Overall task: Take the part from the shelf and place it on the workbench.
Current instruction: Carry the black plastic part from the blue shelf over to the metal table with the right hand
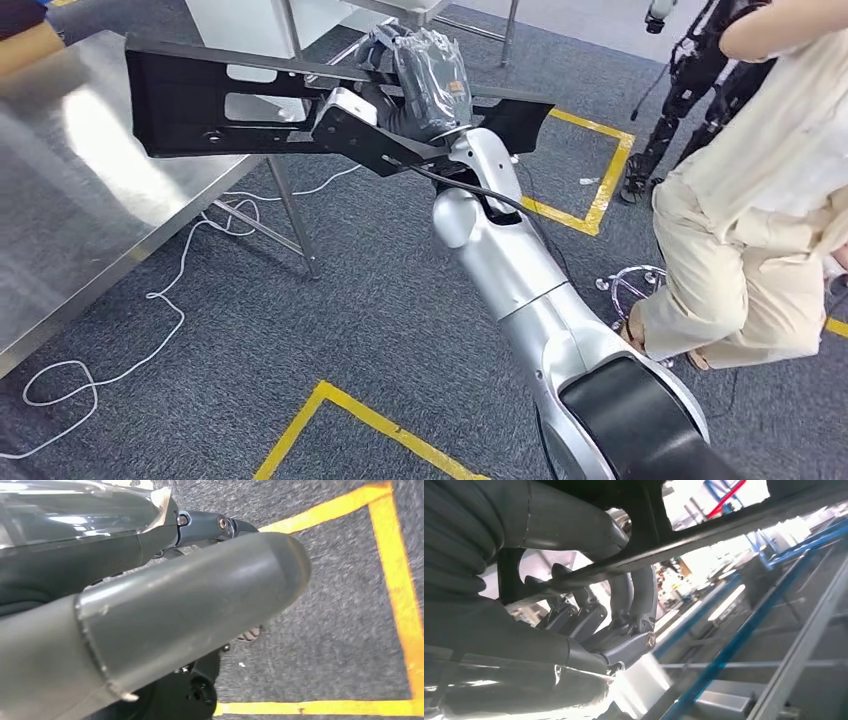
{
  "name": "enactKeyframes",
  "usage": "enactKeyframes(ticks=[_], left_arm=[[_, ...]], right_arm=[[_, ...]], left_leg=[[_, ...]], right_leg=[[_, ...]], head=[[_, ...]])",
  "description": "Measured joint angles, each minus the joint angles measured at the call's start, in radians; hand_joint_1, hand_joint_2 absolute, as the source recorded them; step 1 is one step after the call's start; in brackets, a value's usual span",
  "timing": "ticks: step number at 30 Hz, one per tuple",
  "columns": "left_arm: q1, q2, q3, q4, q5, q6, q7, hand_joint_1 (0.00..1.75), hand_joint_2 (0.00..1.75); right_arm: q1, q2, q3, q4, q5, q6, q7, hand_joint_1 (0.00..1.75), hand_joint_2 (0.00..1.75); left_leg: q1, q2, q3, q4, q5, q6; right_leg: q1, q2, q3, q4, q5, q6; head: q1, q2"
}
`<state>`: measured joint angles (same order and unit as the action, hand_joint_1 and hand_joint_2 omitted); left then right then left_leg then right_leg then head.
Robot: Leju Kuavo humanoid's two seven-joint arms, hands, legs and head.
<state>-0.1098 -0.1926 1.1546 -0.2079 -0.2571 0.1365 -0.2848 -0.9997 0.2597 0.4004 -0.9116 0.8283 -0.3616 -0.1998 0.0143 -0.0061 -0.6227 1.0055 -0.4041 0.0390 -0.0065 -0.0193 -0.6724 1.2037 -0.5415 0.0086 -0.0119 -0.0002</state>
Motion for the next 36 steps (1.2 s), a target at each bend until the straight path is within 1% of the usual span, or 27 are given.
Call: enactKeyframes(ticks=[2, 3, 4, 6, 7, 8, 9, 11, 13, 15, 16, 17, 18, 19, 20, 22, 24, 26, 27, 28, 29, 31, 32, 33, 34, 35, 36], left_arm=[[0.0, 0.0, 0.0, 0.0, 0.0, 0.001, 0.0, 0.0, 0.0], [0.001, 0.0, 0.0, 0.0, 0.0, 0.001, 0.0, 0.0, 0.0], [0.001, 0.0, 0.0, 0.0, 0.0, 0.002, 0.0, 0.0, 0.0], [0.001, 0.0, 0.0, 0.0, 0.0, 0.002, 0.0, 0.0, 0.0], [0.001, 0.0, 0.0, 0.0, 0.0, 0.002, 0.0, 0.0, 0.0], [0.001, 0.0, 0.001, 0.0, 0.0, 0.003, 0.0, 0.0, 0.0], [0.002, 0.0, 0.001, 0.0, 0.0, 0.003, 0.0, 0.0, 0.0], [0.006, 0.001, 0.001, 0.0, 0.0, 0.005, 0.001, 0.0, 0.0], [0.007, 0.003, 0.001, 0.0, 0.0, 0.006, 0.001, 0.0, 0.0], [0.006, 0.003, 0.001, 0.0, 0.0, 0.006, 0.001, 0.0, 0.0], [0.005, 0.003, 0.001, 0.0, 0.0, 0.006, 0.001, 0.0, 0.0], [0.005, 0.003, 0.001, 0.0, 0.0, 0.007, 0.001, 0.0, 0.0], [0.006, 0.003, 0.001, 0.0, 0.0, 0.007, 0.001, 0.0, 0.0], [0.006, 0.003, 0.001, 0.0, 0.0, 0.008, 0.001, 0.0, 0.0], [0.006, 0.003, 0.001, 0.0, 0.0, 0.008, 0.001, 0.0, 0.0], [0.005, 0.004, 0.001, 0.0, 0.0, 0.008, 0.001, 0.0, 0.0], [0.003, 0.004, 0.001, 0.0, 0.0, 0.009, 0.001, 0.0, 0.0], [0.002, 0.004, 0.001, 0.0, 0.0, 0.009, 0.002, 0.0, 0.0], [0.002, 0.004, 0.001, 0.0, -0.001, 0.009, 0.002, 0.0, 0.0], [0.002, 0.004, 0.001, 0.0, -0.001, 0.009, 0.002, 0.0, 0.0], [0.002, 0.004, 0.001, 0.0, -0.002, 0.009, 0.002, 0.0, 0.0], [0.0, 0.004, 0.001, 0.0, -0.003, 0.008, 0.001, 0.0, 0.0], [0.0, 0.004, 0.001, 0.0, -0.003, 0.007, 0.001, 0.0, 0.0], [0.001, 0.004, 0.001, 0.0, -0.004, 0.006, 0.001, 0.0, 0.0], [0.001, 0.004, 0.001, 0.0, -0.004, 0.005, 0.001, 0.0, 0.0], [0.002, 0.004, 0.001, 0.0, -0.004, 0.004, 0.001, 0.0, 0.0], [0.002, 0.004, 0.001, 0.0, -0.004, 0.002, 0.001, 0.0, 0.0]], right_arm=[[0.002, -0.004, -0.002, 0.013, -0.001, 0.0, 0.0, 1.75, 1.75], [0.004, -0.005, -0.003, 0.019, -0.001, 0.0, 0.0, 1.75, 1.75], [0.004, -0.005, -0.003, 0.023, 0.0, 0.0, 0.0, 1.75, 1.75], [0.001, -0.004, -0.003, 0.03, 0.001, 0.0, 0.0, 1.75, 1.75], [-0.001, -0.003, -0.003, 0.032, 0.001, 0.0, 0.0, 1.75, 1.75], [-0.002, -0.002, -0.003, 0.036, 0.002, 0.0, 0.0, 1.75, 1.75], [-0.003, -0.001, -0.003, 0.039, 0.002, 0.0, -0.001, 1.75, 1.75], [-0.004, 0.004, -0.003, 0.045, 0.004, 0.0, -0.001, 1.75, 1.75], [-0.006, 0.011, -0.003, 0.047, 0.008, -0.001, -0.001, 1.75, 1.75], [-0.008, 0.014, -0.003, 0.052, 0.018, -0.001, -0.001, 1.75, 1.75], [-0.008, 0.013, -0.003, 0.056, 0.023, -0.002, 0.0, 1.75, 1.75], [-0.008, 0.012, -0.003, 0.06, 0.026, -0.002, 0.0, 1.75, 1.75], [-0.007, 0.012, -0.003, 0.065, 0.029, -0.002, 0.001, 1.75, 1.75], [-0.006, 0.012, -0.003, 0.068, 0.031, -0.002, 0.001, 1.75, 1.75], [-0.007, 0.012, -0.003, 0.07, 0.033, -0.002, 0.001, 1.75, 1.75], [-0.01, 0.013, -0.003, 0.072, 0.034, -0.002, 0.001, 1.75, 1.75], [-0.015, 0.012, -0.003, 0.075, 0.039, -0.002, 0.002, 1.75, 1.75], [-0.017, 0.013, -0.003, 0.079, 0.052, -0.003, 0.005, 1.75, 1.75], [-0.018, 0.013, -0.002, 0.081, 0.06, -0.005, 0.008, 1.75, 1.75], [-0.02, 0.013, -0.003, 0.083, 0.068, -0.007, 0.009, 1.75, 1.75], [-0.022, 0.011, -0.003, 0.085, 0.075, -0.01, 0.01, 1.75, 1.75], [-0.023, 0.004, -0.003, 0.091, 0.086, -0.015, 0.015, 1.75, 1.75], [-0.02, 0.0, -0.003, 0.095, 0.09, -0.016, 0.018, 1.75, 1.75], [-0.016, -0.004, -0.003, 0.099, 0.096, -0.016, 0.021, 1.75, 1.75], [-0.014, -0.007, -0.003, 0.101, 0.101, -0.017, 0.023, 1.75, 1.75], [-0.013, -0.008, -0.003, 0.103, 0.107, -0.017, 0.024, 1.75, 1.75], [-0.014, -0.009, -0.003, 0.104, 0.113, -0.017, 0.026, 1.75, 1.75]], left_leg=[[0.0, -0.025, -0.001, 0.0, 0.0, 0.001], [0.0, -0.038, 0.0, 0.001, 0.0, 0.001], [0.0, -0.051, 0.0, 0.002, 0.0, 0.0], [-0.001, -0.074, -0.001, 0.005, -0.001, -0.004], [-0.002, -0.084, -0.003, 0.008, -0.003, -0.008], [-0.003, -0.093, -0.006, 0.01, -0.004, -0.013], [-0.002, -0.1, -0.008, 0.011, -0.004, -0.019], [0.003, -0.107, -0.013, 0.012, -0.005, -0.032], [0.004, -0.073, -0.034, 0.053, -0.032, -0.042], [0.004, -0.019, -0.092, 0.173, -0.094, -0.049], [0.005, -0.005, -0.127, 0.241, -0.121, -0.052], [0.006, 0.001, -0.152, 0.289, -0.135, -0.053], [0.006, 0.004, -0.159, 0.299, -0.129, -0.053], [0.006, 0.006, -0.144, 0.269, -0.106, -0.051], [0.005, 0.015, -0.111, 0.204, -0.072, -0.047], [-0.001, 0.049, -0.039, 0.07, -0.023, -0.036], [-0.01, 0.063, -0.013, 0.018, -0.014, -0.026], [-0.011, 0.041, -0.011, 0.013, -0.012, -0.016], [-0.009, 0.032, -0.006, 0.007, -0.009, -0.011], [-0.007, 0.023, -0.002, 0.001, -0.005, -0.005], [-0.004, 0.013, 0.003, -0.004, -0.002, 0.0], [-0.003, -0.009, 0.003, -0.005, 0.0, 0.004], [-0.003, -0.023, 0.003, -0.005, 0.001, 0.006], [-0.003, -0.037, 0.003, -0.004, 0.0, 0.006], [-0.003, -0.05, 0.003, -0.003, 0.0, 0.005], [-0.003, -0.063, 0.003, -0.002, 0.0, 0.005], [-0.003, -0.075, 0.003, 0.0, -0.001, 0.003]], right_leg=[[-0.001, 0.011, -0.058, 0.105, -0.029, 0.001], [-0.001, 0.013, -0.061, 0.104, -0.019, 0.007], [-0.002, 0.017, -0.046, 0.063, 0.004, 0.014], [-0.006, 0.04, 0.017, -0.08, 0.064, 0.028], [-0.009, 0.05, 0.042, -0.135, 0.084, 0.029], [-0.01, 0.057, 0.057, -0.167, 0.096, 0.026], [-0.009, 0.057, 0.062, -0.176, 0.099, 0.021], [-0.009, 0.043, 0.066, -0.18, 0.104, 0.007], [-0.014, 0.029, 0.068, -0.184, 0.107, -0.007], [-0.011, 0.014, 0.068, -0.185, 0.106, -0.016], [-0.009, 0.005, 0.068, -0.185, 0.104, -0.019], [-0.007, -0.005, 0.068, -0.185, 0.103, -0.02], [-0.005, -0.015, 0.068, -0.185, 0.103, -0.021], [-0.004, -0.024, 0.069, -0.185, 0.102, -0.022], [-0.003, -0.032, 0.07, -0.185, 0.101, -0.021], [0.003, -0.047, 0.074, -0.184, 0.097, -0.018], [0.009, -0.061, 0.076, -0.185, 0.093, -0.011], [0.012, -0.078, 0.08, -0.187, 0.088, -0.001], [0.012, -0.074, 0.08, -0.181, 0.083, 0.003], [0.012, -0.06, 0.073, -0.161, 0.07, 0.005], [0.011, -0.039, 0.054, -0.118, 0.049, 0.005], [0.004, 0.0, -0.01, 0.019, -0.006, 0.0], [0.002, 0.008, -0.041, 0.078, -0.025, 0.0], [0.001, 0.012, -0.058, 0.105, -0.028, 0.005], [0.0, 0.015, -0.055, 0.09, -0.015, 0.013], [-0.001, 0.02, -0.033, 0.037, 0.012, 0.021], [-0.005, 0.036, 0.0, -0.039, 0.045, 0.029]], head=[[0.002, 0.0], [0.002, 0.0], [0.002, 0.0], [0.003, 0.0], [0.003, 0.0], [0.002, 0.0], [0.002, 0.0], [0.001, 0.0], [-0.004, 0.0], [-0.009, 0.0], [-0.01, 0.0], [-0.01, 0.0], [-0.01, 0.0], [-0.01, 0.0], [-0.01, 0.0], [-0.01, 0.0], [-0.009, 0.0], [-0.008, 0.0], [-0.007, 0.0], [-0.006, 0.0], [-0.004, 0.0], [0.0, 0.0], [0.002, 0.0], [0.003, 0.0], [0.003, 0.0], [0.004, 0.0], [0.004, 0.0]])
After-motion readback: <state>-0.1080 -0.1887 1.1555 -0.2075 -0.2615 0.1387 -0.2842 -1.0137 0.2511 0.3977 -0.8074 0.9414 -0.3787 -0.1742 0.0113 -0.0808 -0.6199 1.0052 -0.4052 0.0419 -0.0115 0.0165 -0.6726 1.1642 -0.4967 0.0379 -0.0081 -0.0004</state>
